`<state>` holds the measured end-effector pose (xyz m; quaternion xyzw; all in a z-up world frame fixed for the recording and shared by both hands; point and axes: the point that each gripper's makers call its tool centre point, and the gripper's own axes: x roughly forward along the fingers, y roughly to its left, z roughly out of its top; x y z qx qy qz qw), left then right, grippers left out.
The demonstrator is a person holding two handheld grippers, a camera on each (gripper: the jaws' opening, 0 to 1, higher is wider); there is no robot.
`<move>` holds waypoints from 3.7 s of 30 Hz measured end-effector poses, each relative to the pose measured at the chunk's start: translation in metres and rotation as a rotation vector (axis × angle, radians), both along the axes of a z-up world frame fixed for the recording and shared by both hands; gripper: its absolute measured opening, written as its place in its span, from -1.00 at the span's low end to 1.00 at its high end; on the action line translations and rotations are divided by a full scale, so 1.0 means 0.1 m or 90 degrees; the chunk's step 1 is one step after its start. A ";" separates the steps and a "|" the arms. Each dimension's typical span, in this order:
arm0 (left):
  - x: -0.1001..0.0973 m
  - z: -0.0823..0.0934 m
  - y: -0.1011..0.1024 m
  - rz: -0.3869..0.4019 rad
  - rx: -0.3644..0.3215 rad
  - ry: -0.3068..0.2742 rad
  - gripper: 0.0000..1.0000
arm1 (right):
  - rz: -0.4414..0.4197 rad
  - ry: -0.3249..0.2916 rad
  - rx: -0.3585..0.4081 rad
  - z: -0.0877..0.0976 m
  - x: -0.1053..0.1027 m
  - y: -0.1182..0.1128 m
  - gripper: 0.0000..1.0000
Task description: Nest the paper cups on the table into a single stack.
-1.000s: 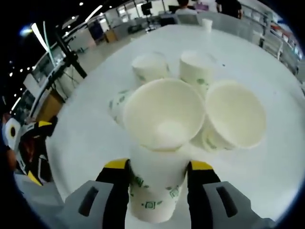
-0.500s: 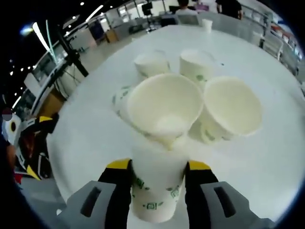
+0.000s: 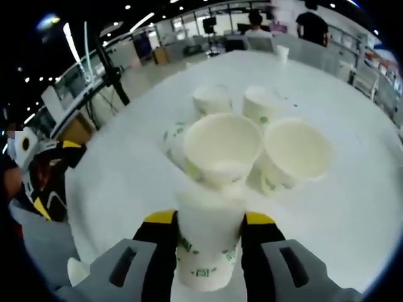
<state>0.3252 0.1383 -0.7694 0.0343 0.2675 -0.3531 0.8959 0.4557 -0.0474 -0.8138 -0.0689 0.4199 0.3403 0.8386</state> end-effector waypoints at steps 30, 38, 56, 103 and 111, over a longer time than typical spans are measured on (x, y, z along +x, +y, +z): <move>0.06 0.18 -0.01 -0.001 -0.004 -0.020 0.96 | -0.002 -0.238 0.156 1.06 0.06 0.03 -0.32; 0.07 0.23 -0.02 -0.004 -0.003 -0.026 0.96 | -0.017 -0.365 0.197 1.48 0.25 0.05 -0.31; 0.01 0.33 -0.08 -0.026 -0.027 -0.037 0.96 | -0.033 -0.459 0.251 1.82 0.39 -0.01 -0.32; -0.10 0.37 -0.05 -0.013 -0.022 -0.045 0.96 | -0.009 -0.469 0.290 1.94 0.08 0.08 -0.32; -0.12 0.39 -0.05 -0.011 -0.017 -0.057 0.96 | -0.002 -0.472 0.297 1.97 -0.01 0.11 -0.32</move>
